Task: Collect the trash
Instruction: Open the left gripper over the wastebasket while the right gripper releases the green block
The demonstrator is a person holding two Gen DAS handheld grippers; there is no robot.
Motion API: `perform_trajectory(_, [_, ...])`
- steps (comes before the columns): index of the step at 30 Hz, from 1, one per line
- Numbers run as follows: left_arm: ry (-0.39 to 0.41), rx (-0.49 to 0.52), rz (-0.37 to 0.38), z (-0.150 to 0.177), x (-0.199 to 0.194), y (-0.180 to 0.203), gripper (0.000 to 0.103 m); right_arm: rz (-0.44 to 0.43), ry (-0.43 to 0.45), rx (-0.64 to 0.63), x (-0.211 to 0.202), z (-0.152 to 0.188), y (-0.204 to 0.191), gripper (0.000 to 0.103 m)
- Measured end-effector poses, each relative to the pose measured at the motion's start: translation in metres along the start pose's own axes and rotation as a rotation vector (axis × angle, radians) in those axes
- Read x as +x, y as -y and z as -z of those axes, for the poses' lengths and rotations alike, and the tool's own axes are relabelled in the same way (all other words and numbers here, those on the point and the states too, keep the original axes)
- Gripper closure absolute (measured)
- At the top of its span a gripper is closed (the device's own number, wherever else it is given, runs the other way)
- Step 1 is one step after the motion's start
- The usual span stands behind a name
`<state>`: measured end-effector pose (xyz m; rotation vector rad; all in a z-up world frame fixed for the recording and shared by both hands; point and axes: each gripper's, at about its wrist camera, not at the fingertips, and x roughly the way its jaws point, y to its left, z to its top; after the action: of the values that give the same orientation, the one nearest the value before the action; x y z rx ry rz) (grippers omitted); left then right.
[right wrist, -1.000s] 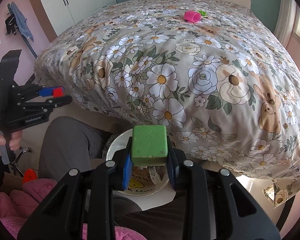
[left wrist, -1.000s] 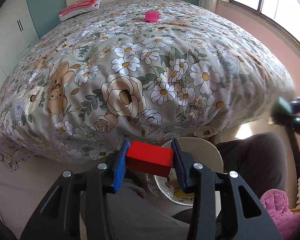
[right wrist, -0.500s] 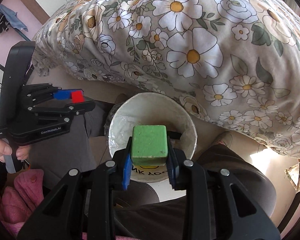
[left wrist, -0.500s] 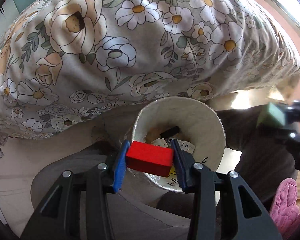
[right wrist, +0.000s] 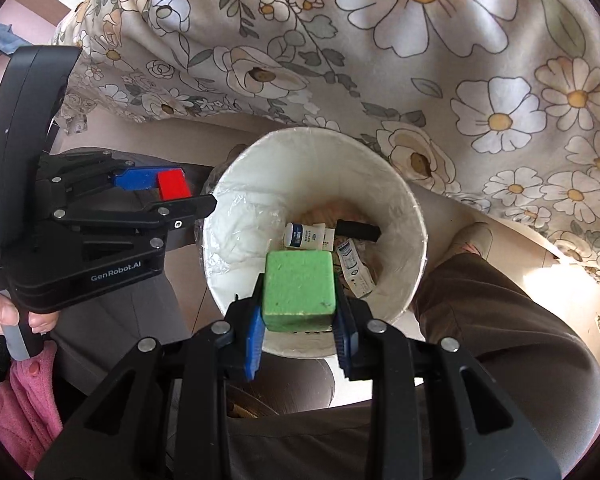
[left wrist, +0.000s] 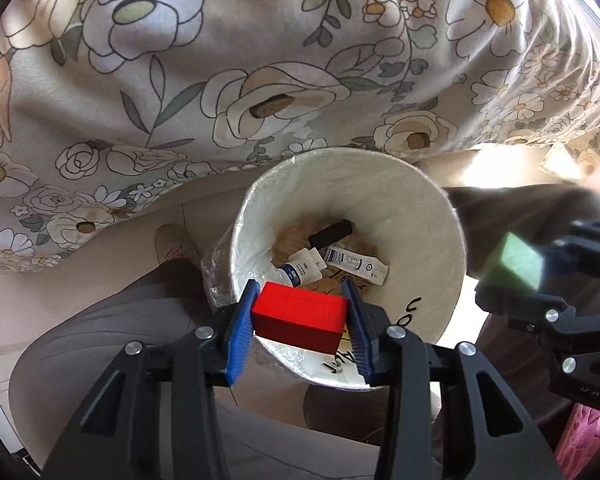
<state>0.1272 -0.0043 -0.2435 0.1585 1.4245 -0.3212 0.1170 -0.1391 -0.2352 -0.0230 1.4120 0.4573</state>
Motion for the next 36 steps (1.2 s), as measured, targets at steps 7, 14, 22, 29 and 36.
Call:
perform_trajectory(7, [-0.062,-0.026,0.022,-0.009,0.028,0.0,0.059,-0.001,-0.054,0.031,0.032,-0.005,0.007,0.072])
perform_trajectory(14, [-0.131,-0.056,0.041,-0.016,0.06,0.002,0.059,-0.003,-0.126,0.077,0.068,-0.011,0.015,0.072])
perform_trajectory(22, [-0.211,-0.087,0.064,-0.017,0.093,-0.003,0.059,-0.004,-0.198,0.142,0.102,-0.016,0.03,0.072])
perform_trajectory(29, [-0.265,-0.105,0.069,-0.019,0.113,-0.007,0.059,0.007,-0.254,0.145,0.124,-0.016,0.034,0.072])
perform_trajectory(36, [-0.325,-0.143,0.108,-0.021,0.133,-0.01,0.058,0.015,-0.293,0.145,0.138,-0.015,0.037,0.072])
